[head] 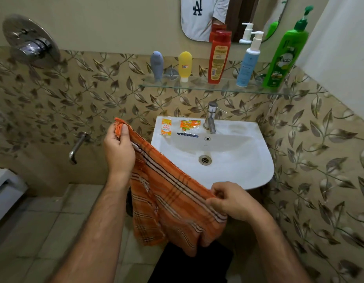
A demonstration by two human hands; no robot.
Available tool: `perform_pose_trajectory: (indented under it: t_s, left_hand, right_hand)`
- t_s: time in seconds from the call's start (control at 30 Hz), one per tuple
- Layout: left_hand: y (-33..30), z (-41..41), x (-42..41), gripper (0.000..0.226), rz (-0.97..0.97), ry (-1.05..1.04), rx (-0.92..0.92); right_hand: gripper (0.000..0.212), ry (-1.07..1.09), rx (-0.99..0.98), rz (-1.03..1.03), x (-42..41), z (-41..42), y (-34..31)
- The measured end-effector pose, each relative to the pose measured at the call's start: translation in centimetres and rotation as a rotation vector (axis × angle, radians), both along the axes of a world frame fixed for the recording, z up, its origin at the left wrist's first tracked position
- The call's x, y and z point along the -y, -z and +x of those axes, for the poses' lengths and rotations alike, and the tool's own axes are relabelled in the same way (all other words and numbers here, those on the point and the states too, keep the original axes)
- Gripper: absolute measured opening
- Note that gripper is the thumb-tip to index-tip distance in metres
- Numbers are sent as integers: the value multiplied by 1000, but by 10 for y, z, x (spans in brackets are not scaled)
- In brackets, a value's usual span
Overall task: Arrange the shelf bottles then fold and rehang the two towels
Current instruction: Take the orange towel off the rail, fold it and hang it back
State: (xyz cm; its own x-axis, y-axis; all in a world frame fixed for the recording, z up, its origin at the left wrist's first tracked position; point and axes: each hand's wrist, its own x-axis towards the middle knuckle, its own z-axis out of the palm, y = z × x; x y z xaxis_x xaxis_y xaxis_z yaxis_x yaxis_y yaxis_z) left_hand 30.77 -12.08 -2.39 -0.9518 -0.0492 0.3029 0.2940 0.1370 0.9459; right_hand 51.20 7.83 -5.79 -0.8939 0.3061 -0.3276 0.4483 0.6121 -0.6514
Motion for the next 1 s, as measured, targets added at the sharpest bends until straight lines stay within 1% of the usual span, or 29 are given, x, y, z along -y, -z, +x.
perform_pose_trajectory:
  t_s: [0.03,0.07,0.1,0.17,0.23,0.3,0.4,0.47,0.5,0.57,0.63,0.7,0.77,0.9,1.0]
  left_hand:
    - [0,-1,3,19,9,-13,3]
    - [0,-3,6,19,18,-22,6]
    - [-1,-4,9,22,25,-25,10]
    - [0,-6,14,28,35,-40,15]
    - [3,-7,19,29,49,-69,50]
    - [8,-7,24,25,39,-107,86]
    - [20,-13,32,17,-11,-129,96]
    - [27,-16,34,18,-41,-121,129]
    - [30,-15,34,20,-53,-117,148]
    - [35,-12,32,22,-72,-105,185]
    - [39,-8,29,25,-100,-99,214]
    - [42,-2,24,26,-105,-95,245]
    - [38,8,17,22,-73,-72,280]
    - [25,35,0,20,7,33,257]
    - [16,54,-8,20,38,210,198]
  right_hand:
    - [14,76,-119,71,-1,-1,1]
    - [15,146,-239,94,0,-3,1]
    - [17,197,-333,63,1,-5,1]
    - [20,240,-444,-72,4,-9,-2]
    - [25,263,-478,-273,9,-11,-7]
    - [31,257,-479,-441,14,-11,-14]
    - [36,264,-506,-587,20,-18,-24]
    - [35,308,-537,-697,24,-24,-31]
    - [34,336,-541,-715,26,-27,-34]
    - [35,407,-542,-668,27,-34,-37]
    - [35,481,-554,-563,26,-40,-34]
    - [30,539,-563,-472,26,-46,-29]
    - [23,563,-560,-374,29,-50,-27]
    - [23,531,-580,-275,42,-58,-27]
    - [27,464,-568,-287,52,-63,-26]
